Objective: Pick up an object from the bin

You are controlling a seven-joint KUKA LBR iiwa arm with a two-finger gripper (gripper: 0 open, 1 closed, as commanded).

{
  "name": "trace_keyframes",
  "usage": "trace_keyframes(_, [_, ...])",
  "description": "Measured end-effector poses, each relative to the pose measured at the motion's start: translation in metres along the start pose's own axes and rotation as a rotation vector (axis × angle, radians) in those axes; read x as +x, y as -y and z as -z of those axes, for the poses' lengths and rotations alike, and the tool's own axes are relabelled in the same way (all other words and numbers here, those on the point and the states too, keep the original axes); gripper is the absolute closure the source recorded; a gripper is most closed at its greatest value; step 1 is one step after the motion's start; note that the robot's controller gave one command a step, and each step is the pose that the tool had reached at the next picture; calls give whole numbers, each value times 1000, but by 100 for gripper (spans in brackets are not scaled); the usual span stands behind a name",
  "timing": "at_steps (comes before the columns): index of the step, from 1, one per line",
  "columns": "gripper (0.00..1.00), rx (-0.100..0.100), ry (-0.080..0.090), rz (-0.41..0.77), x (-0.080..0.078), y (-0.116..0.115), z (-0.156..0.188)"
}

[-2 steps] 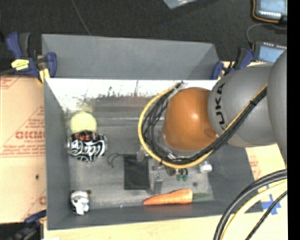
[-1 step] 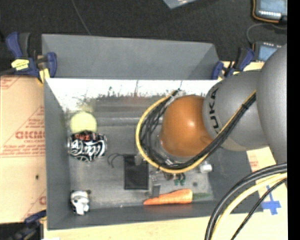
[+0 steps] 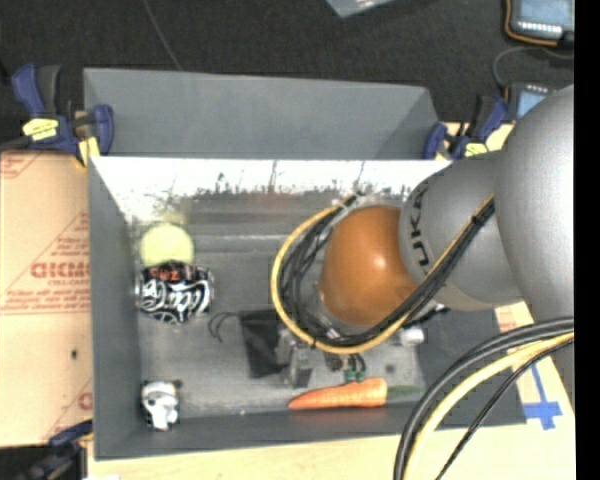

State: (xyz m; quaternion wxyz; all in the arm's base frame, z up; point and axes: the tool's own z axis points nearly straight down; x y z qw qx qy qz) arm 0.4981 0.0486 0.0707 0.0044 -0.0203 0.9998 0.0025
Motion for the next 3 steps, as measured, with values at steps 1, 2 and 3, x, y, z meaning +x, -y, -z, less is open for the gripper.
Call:
trace_keyframes(1, [100, 0, 0, -1, 0, 0, 0])
trace_keyframes(2, [100, 1, -8, 7, 5, -1, 46])
trace_keyframes(3, [100, 1, 4, 12, 1, 1, 83])
